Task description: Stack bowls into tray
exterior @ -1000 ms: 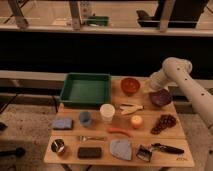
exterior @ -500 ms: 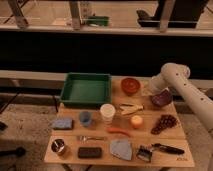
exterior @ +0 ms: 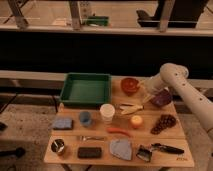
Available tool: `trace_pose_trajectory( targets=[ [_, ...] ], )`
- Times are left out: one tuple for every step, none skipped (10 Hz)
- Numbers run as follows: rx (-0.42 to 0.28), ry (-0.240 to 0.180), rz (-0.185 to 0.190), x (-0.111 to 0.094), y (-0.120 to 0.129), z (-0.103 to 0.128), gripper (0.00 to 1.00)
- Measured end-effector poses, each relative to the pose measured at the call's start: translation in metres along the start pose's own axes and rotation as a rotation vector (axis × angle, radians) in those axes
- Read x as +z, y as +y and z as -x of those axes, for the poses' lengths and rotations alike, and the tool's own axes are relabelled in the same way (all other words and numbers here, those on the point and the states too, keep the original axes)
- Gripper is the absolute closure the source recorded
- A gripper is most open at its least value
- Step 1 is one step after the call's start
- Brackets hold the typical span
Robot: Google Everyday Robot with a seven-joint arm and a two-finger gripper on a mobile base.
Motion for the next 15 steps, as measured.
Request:
trace_pose_trajectory(
  targets=[
    [-0.004,-0.004,-0.006,-0.001,0.0,0.0,0.2],
    [-0.014,-0.012,-0.015,-0.001,-0.001,0.001,0.2],
    [-0.037,-0.025,-0.027,0.0,-0.002,0.004,0.2],
    [-0.057,-0.04,-0.033,0.002,-0.005,0.005,0.2],
    [-0.083,-0.076,-0.034,0.008,-0.009,0.008,0.2],
    [-0.096,-0.098,-0.032,0.012,-0.012,0.01,0.2],
    [-0.107,-0.117,-0.031,0.016,-0.014,0.012,0.2],
    [-0.12,-0.137,-0.024,0.022,-0.017,0.013,0.2],
    [-0.136,-0.157,-0.011,0.031,-0.019,0.016,0.2],
    [-0.148,-0.174,-0.001,0.039,-0.023,0.018,0.2],
    [-0.159,-0.187,0.01,0.046,-0.024,0.02,0.2],
    [-0.175,-0.203,0.022,0.055,-0.026,0.021,0.2],
    [-0.186,-0.214,0.03,0.063,-0.028,0.021,0.2],
    [-0.192,-0.22,0.029,0.068,-0.031,0.021,0.2],
    [-0.198,-0.225,0.034,0.074,-0.033,0.02,0.2]
  ],
)
